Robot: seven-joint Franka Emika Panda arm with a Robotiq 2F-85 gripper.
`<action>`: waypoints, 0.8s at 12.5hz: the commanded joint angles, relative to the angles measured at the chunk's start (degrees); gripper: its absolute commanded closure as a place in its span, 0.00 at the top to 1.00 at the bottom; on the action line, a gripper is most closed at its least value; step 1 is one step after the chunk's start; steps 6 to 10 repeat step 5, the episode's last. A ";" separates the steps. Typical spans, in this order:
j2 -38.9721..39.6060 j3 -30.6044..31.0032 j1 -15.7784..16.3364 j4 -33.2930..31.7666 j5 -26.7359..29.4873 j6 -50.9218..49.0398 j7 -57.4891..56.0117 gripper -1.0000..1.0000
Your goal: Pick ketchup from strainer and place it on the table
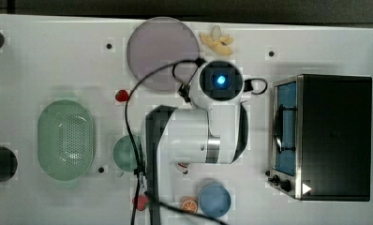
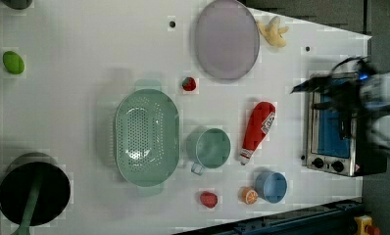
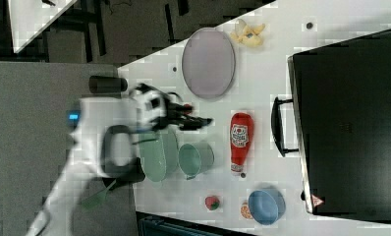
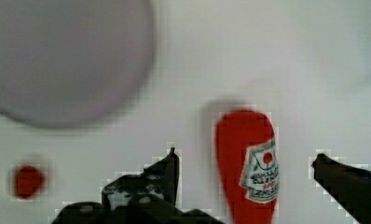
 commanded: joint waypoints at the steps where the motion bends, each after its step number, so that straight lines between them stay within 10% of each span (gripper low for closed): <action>1: -3.96 1.06 -0.02 10.15 3.10 -9.90 6.05 1.00; 5: -4.08 1.17 0.15 22.58 2.73 -22.41 10.23 1.00; 10: -4.08 1.17 0.15 22.58 2.73 -22.41 10.23 1.00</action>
